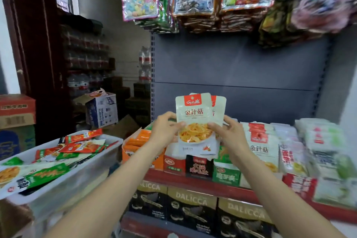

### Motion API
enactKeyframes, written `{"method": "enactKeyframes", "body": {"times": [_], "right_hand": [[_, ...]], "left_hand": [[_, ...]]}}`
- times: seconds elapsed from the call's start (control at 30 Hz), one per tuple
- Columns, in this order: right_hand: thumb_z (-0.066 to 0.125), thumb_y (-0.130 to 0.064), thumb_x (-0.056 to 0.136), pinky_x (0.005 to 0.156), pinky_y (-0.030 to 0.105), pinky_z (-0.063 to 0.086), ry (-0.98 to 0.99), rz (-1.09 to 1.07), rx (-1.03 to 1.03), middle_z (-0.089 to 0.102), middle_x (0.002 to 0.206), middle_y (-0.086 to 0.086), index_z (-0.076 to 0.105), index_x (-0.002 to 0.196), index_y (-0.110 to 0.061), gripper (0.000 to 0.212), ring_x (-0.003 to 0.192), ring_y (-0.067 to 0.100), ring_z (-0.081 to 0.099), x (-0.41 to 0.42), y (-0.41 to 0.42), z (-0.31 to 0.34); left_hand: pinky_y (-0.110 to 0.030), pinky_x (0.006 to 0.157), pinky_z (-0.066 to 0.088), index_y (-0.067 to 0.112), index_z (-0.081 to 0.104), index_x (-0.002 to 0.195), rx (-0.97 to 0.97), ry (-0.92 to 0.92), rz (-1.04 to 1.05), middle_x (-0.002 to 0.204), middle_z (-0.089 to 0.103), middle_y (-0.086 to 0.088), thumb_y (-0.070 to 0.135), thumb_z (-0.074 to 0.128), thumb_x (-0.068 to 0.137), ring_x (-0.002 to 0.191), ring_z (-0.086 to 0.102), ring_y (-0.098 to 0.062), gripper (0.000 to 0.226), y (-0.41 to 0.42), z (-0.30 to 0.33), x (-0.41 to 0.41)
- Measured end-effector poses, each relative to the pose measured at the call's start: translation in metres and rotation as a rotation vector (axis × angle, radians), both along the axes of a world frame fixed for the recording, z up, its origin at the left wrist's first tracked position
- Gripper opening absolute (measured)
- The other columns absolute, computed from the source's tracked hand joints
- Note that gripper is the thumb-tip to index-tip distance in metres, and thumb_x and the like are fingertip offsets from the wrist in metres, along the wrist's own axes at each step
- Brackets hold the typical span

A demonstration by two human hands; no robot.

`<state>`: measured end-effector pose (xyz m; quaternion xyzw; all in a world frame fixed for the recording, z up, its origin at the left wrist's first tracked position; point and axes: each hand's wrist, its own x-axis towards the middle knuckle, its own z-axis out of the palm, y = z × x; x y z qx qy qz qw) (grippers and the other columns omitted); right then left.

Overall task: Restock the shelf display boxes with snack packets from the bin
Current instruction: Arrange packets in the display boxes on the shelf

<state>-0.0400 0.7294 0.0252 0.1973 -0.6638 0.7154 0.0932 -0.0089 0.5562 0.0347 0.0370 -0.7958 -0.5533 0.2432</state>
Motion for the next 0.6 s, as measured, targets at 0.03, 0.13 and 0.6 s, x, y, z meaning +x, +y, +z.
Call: {"method": "enactKeyframes", "body": {"times": [0.03,0.13,0.6], "right_hand": [[0.061,-0.006,0.089,0.054,0.015,0.050,0.016,-0.020,0.018,0.071,0.092,-0.006,0.064,0.103,-0.019,0.019,0.076,0.003,0.069,-0.001,0.012,0.000],[0.057,-0.005,0.091,0.056,0.013,0.051,0.068,-0.106,0.071,0.067,0.096,-0.004,0.057,0.111,-0.013,0.022,0.078,0.000,0.066,-0.006,0.055,0.003],[0.060,-0.001,0.087,0.080,0.037,0.057,0.066,-0.322,0.196,0.065,0.113,0.014,0.062,0.106,-0.012,0.023,0.098,0.023,0.066,-0.043,0.160,-0.016]], "left_hand": [[-0.039,0.070,0.059,0.015,0.056,0.091,-0.006,0.001,-0.033,0.099,0.069,-0.007,0.015,0.065,0.088,0.083,0.067,-0.017,0.009,0.012,-0.001,-0.005],[-0.034,0.067,0.058,0.015,0.051,0.090,-0.014,0.012,-0.134,0.102,0.069,-0.007,0.015,0.061,0.090,0.083,0.067,-0.017,0.010,0.055,-0.002,-0.021],[-0.008,0.050,0.041,0.011,0.052,0.096,-0.295,0.145,-0.141,0.083,0.063,0.006,0.020,0.065,0.087,0.072,0.056,-0.003,0.019,0.161,-0.025,-0.066]]}}
